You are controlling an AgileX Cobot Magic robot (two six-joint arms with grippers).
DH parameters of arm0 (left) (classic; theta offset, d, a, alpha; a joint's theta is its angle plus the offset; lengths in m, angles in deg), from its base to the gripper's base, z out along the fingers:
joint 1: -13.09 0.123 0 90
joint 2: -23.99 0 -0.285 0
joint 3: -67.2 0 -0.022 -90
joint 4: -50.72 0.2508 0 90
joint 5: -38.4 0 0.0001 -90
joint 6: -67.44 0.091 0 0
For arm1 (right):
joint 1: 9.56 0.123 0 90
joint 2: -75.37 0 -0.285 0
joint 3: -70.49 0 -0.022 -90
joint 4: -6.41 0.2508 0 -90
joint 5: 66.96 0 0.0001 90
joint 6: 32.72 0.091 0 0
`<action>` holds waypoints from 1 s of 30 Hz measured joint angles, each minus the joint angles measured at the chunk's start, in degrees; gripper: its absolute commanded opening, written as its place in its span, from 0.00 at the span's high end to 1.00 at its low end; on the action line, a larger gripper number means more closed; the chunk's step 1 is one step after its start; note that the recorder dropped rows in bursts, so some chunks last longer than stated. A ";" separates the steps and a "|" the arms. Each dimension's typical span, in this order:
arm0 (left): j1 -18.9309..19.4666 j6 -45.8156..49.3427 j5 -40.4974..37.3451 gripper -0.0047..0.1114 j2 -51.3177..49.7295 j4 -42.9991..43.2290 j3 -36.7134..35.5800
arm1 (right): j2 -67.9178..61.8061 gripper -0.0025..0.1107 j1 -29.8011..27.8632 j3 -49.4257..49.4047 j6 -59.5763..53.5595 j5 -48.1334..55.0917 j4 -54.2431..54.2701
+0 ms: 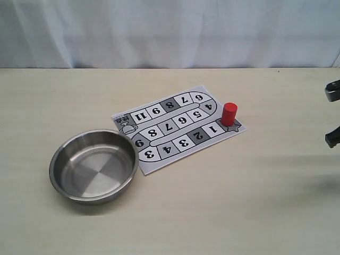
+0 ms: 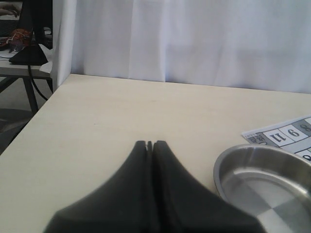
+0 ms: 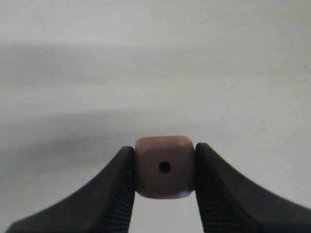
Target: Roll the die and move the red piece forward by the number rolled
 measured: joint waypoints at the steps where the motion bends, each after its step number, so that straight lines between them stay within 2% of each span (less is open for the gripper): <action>1: 0.00 0.00 0.00 0.96 0.00 0.00 0.00 | 0.00 0.94 0.00 -0.47 0.00 -0.89 0.00; 9: 0.00 0.00 0.00 0.96 0.00 0.00 0.00 | 0.00 0.94 0.00 -1.68 -1.70 -4.58 4.04; 19: 0.00 0.00 0.00 0.96 0.00 0.00 0.00 | 0.00 0.94 0.00 -1.68 -11.70 -6.26 15.53; 26: 0.00 0.00 0.00 0.96 0.00 0.00 0.00 | 0.00 0.94 0.00 -1.68 -12.35 -7.31 16.80; 28: 0.00 0.00 0.00 0.96 0.00 0.00 0.00 | 0.00 0.89 0.00 -1.68 -13.82 -7.42 19.01; 30: 0.00 0.00 0.00 0.96 0.00 0.00 0.00 | 0.00 0.81 0.00 -1.68 -18.94 -7.42 25.73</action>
